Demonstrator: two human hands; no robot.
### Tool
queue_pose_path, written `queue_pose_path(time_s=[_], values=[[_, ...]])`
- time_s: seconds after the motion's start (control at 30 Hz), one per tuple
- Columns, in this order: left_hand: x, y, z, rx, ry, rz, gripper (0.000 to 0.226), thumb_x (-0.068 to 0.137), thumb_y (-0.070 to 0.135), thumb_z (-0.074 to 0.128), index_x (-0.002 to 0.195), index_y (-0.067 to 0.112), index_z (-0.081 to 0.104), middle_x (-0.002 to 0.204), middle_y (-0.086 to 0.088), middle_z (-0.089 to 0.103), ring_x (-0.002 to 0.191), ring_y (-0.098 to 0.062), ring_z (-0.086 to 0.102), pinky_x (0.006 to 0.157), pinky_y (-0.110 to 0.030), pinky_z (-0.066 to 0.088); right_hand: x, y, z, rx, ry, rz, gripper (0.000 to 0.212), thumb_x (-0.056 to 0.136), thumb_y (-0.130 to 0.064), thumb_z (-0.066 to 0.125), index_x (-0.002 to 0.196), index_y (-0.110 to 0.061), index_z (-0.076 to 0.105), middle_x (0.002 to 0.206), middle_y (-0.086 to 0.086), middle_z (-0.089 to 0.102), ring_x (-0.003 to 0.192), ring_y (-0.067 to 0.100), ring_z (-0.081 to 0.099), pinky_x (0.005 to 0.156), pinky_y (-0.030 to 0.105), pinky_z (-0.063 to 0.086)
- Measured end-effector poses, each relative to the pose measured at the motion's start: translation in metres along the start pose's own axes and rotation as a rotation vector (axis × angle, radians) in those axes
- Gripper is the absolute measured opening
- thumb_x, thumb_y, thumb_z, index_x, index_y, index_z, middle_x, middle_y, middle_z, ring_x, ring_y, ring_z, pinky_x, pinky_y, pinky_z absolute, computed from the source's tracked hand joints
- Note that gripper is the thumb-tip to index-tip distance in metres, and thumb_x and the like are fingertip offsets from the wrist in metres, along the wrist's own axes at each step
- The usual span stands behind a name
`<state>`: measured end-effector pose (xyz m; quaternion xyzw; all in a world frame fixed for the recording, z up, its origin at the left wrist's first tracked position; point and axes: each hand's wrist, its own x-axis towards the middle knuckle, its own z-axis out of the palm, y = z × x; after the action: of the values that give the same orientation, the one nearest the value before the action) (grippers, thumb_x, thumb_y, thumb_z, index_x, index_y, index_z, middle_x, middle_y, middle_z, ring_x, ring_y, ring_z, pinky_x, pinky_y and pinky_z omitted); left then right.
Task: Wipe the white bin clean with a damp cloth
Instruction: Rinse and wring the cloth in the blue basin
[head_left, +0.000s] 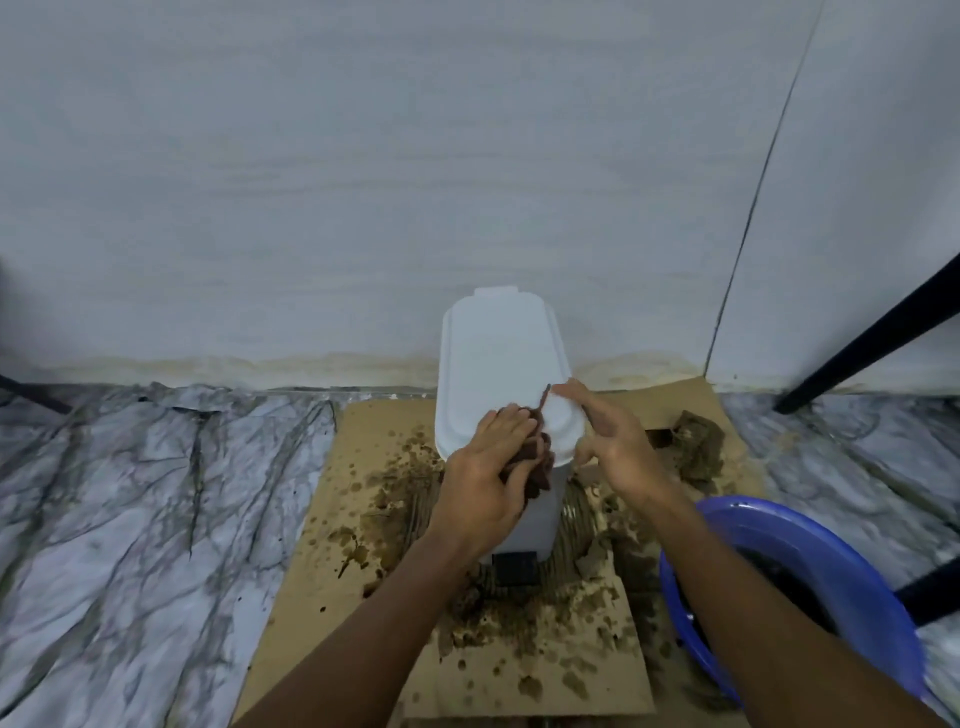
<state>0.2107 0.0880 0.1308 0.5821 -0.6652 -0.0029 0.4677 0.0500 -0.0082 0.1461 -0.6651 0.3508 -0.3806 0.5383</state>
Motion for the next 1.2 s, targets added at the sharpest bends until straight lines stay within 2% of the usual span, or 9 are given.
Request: queue_pose_path(time_s=[0.1, 0.2, 0.5, 0.63, 0.7, 0.8, 1.0, 1.1, 1.2], values=[[0.013, 0.040, -0.011, -0.231, 0.048, -0.245, 0.027, 0.096, 0.009, 0.068, 0.121, 0.016, 0.074, 0.105, 0.039, 0.066, 0.107, 0.016, 0.061, 0.094, -0.009, 0.048, -0.044, -0.007, 0.014, 0.105, 0.220, -0.093, 0.055, 0.070, -0.010, 0.067, 0.119, -0.035, 0.064, 0.129, -0.005, 0.066, 0.124, 0.009, 0.059, 0.103, 0.030, 0.049], [0.029, 0.071, -0.011, -0.336, 0.017, -0.386, 0.016, 0.097, 0.017, 0.067, 0.108, 0.020, 0.079, 0.094, 0.022, 0.074, 0.091, 0.008, 0.068, 0.083, -0.014, 0.055, -0.072, -0.020, 0.022, 0.202, 0.266, -0.112, 0.044, 0.075, -0.030, 0.076, 0.118, -0.023, 0.068, 0.117, 0.003, 0.073, 0.111, 0.014, 0.069, 0.086, 0.022, 0.056], [0.045, 0.101, 0.018, -0.412, -0.288, -0.653, 0.035, 0.098, 0.051, 0.060, 0.094, 0.022, 0.080, 0.091, 0.003, 0.077, 0.087, -0.015, 0.072, 0.089, -0.047, 0.057, -0.093, -0.062, -0.023, 0.369, 0.398, 0.238, 0.044, 0.077, 0.010, 0.078, 0.113, -0.015, 0.069, 0.100, 0.009, 0.078, 0.090, 0.025, 0.077, 0.075, 0.041, 0.064], [0.027, 0.107, 0.021, -0.345, -0.332, -0.530, 0.071, 0.086, 0.079, 0.049, 0.130, 0.026, 0.068, 0.130, 0.006, 0.068, 0.120, -0.016, 0.063, 0.104, -0.042, 0.050, -0.099, -0.067, -0.047, 0.386, 0.516, 0.263, 0.046, 0.081, 0.013, 0.073, 0.111, -0.021, 0.070, 0.098, 0.005, 0.076, 0.085, 0.023, 0.077, 0.067, 0.034, 0.063], [0.015, 0.117, 0.019, -0.303, -0.295, -0.400, 0.065, 0.086, 0.065, 0.064, 0.136, 0.024, 0.064, 0.129, 0.009, 0.066, 0.119, -0.009, 0.061, 0.102, -0.031, 0.051, -0.101, -0.064, -0.056, 0.330, 0.547, 0.290, 0.040, 0.083, 0.011, 0.072, 0.105, -0.022, 0.074, 0.102, 0.007, 0.075, 0.088, 0.025, 0.076, 0.070, 0.034, 0.063], [0.007, 0.136, 0.025, -0.153, -0.399, -0.140, 0.049, 0.077, 0.056, 0.078, 0.119, 0.033, 0.071, 0.107, 0.016, 0.074, 0.095, -0.001, 0.066, 0.082, -0.023, 0.054, -0.105, -0.066, -0.066, 0.311, 0.572, 0.352, 0.028, 0.085, 0.009, 0.070, 0.097, -0.016, 0.077, 0.099, 0.011, 0.077, 0.088, 0.027, 0.076, 0.070, 0.033, 0.064], [0.010, 0.146, 0.059, -0.064, -0.444, -0.102, 0.034, 0.073, 0.006, 0.064, 0.104, 0.016, 0.073, 0.088, -0.002, 0.074, 0.078, -0.018, 0.063, 0.063, -0.029, 0.044, -0.126, -0.066, -0.096, 0.313, 0.538, 0.417, 0.039, 0.079, 0.021, 0.063, 0.107, -0.004, 0.075, 0.108, 0.014, 0.071, 0.098, 0.028, 0.071, 0.076, 0.029, 0.063], [0.009, 0.142, 0.070, -0.042, -0.491, -0.124, 0.030, 0.070, 0.002, 0.059, 0.095, 0.008, 0.074, 0.085, -0.009, 0.075, 0.081, -0.024, 0.067, 0.075, -0.040, 0.054, -0.147, -0.056, -0.119, -0.102, 0.505, 0.421, 0.035, 0.076, 0.011, 0.076, 0.101, -0.013, 0.079, 0.095, 0.006, 0.076, 0.083, 0.016, 0.071, 0.060, 0.017, 0.056], [0.001, 0.132, 0.083, -0.003, -0.588, -0.047, 0.029, 0.063, 0.008, 0.052, 0.081, 0.012, 0.075, 0.074, -0.004, 0.073, 0.073, -0.021, 0.066, 0.071, -0.039, 0.055, -0.164, -0.040, -0.136, -0.444, 0.337, 0.467, 0.011, 0.078, -0.005, 0.083, 0.086, -0.013, 0.081, 0.070, 0.005, 0.075, 0.066, 0.020, 0.072, 0.061, 0.030, 0.060]])
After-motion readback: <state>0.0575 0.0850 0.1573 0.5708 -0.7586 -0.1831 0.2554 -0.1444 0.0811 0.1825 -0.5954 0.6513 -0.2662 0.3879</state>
